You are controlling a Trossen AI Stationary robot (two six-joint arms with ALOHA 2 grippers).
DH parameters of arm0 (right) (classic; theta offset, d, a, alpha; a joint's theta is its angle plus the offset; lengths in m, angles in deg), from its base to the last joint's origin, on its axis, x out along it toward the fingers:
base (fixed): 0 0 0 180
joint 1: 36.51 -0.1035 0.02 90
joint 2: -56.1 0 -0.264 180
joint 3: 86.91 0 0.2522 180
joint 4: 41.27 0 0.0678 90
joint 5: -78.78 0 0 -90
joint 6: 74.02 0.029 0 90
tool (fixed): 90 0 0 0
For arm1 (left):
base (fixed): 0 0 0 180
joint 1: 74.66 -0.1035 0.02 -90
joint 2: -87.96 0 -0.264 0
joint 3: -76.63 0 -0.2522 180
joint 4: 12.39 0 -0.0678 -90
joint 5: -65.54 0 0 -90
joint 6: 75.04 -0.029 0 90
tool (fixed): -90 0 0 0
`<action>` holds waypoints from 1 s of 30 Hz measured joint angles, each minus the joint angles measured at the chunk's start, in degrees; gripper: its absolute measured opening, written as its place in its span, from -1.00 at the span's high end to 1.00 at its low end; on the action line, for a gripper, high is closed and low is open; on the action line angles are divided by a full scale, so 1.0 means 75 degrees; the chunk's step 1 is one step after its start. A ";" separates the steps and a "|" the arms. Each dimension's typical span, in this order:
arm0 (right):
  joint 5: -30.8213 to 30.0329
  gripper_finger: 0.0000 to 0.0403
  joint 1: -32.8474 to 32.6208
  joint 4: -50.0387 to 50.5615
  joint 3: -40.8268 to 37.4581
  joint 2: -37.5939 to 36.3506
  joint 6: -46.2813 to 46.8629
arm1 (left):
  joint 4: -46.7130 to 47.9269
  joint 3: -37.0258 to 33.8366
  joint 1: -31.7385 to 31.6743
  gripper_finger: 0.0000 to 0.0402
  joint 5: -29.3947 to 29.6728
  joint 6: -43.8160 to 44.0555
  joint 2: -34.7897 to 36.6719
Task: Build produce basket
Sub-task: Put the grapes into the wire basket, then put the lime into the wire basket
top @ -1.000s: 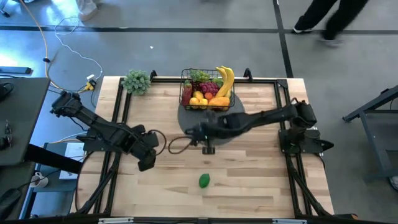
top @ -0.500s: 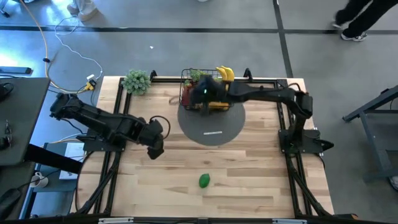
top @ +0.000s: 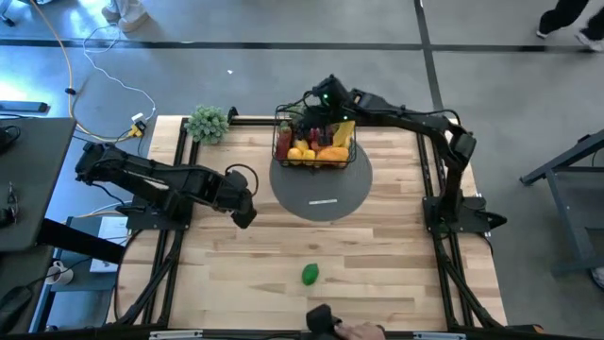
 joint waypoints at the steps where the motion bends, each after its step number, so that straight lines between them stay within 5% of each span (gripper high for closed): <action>1: 0.0059 1.00 0.0057 0.0019 0.0000 0.0071 0.0000 | -0.0005 0.0000 -0.0047 -0.13 0.0001 0.0124 0.0000; 12: -0.0392 0.95 0.0104 0.0025 -0.0009 0.0520 -0.0142 | -0.1089 0.0000 -0.0406 -0.13 0.0002 0.0403 -0.0001; 25: -0.1328 0.24 -0.0128 0.0202 0.0238 0.0523 0.0208 | -0.1872 0.0000 -0.0398 -0.13 -0.0003 -0.0252 -0.0003; 30: -0.1447 0.12 -0.0196 0.1037 0.0818 0.0523 0.0582 | -0.1865 0.0000 -0.0398 -0.13 -0.0003 -0.0252 -0.0003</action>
